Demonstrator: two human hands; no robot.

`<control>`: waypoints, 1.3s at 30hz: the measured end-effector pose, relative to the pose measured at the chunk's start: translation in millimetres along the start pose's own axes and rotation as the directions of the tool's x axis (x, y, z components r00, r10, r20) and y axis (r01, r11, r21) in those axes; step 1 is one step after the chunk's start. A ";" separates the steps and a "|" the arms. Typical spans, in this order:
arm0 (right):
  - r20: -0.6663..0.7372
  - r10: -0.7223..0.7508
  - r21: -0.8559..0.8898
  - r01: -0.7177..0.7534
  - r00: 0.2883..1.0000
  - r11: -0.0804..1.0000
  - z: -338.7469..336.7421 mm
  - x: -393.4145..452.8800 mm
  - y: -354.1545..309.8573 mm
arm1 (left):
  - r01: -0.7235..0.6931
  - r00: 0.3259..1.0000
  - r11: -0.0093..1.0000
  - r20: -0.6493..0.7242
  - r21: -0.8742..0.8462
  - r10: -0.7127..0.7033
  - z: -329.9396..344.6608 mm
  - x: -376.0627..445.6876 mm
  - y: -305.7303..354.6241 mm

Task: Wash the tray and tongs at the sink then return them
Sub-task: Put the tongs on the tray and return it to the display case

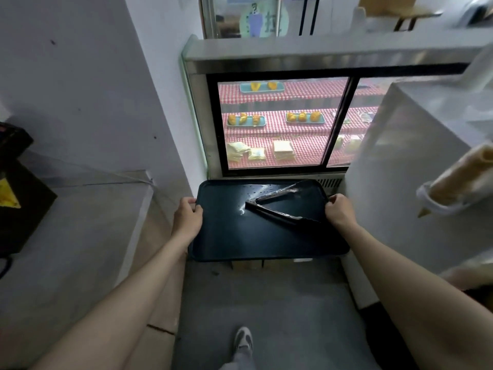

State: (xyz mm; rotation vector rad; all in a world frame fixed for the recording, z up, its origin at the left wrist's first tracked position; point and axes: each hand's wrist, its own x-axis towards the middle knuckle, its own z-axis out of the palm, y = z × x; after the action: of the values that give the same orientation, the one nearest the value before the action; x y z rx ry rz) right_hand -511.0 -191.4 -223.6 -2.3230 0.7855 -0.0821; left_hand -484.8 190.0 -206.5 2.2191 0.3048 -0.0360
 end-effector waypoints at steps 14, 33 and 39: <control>-0.135 -0.005 -0.123 -0.012 0.991 0.992 -47.4 135.0 -97.3 | -0.169 0.980 0.986 0.109 -0.004 0.169 13.1 178.2 130.7; -0.105 -0.407 -0.441 0.324 0.907 0.837 -159.8 348.7 -221.8 | -0.289 0.947 0.951 -0.109 0.111 0.301 38.1 332.8 311.1; -0.090 -0.450 -0.444 0.368 0.889 0.817 -183.9 402.2 -251.1 | -0.287 0.944 0.947 -0.127 0.145 0.305 43.6 365.6 348.1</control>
State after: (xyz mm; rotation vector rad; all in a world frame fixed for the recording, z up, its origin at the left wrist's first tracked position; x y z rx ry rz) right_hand -100.8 -374.7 14.6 -2.9025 0.3928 -0.3669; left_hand -46.3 25.7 -12.8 2.3753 0.0457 0.2819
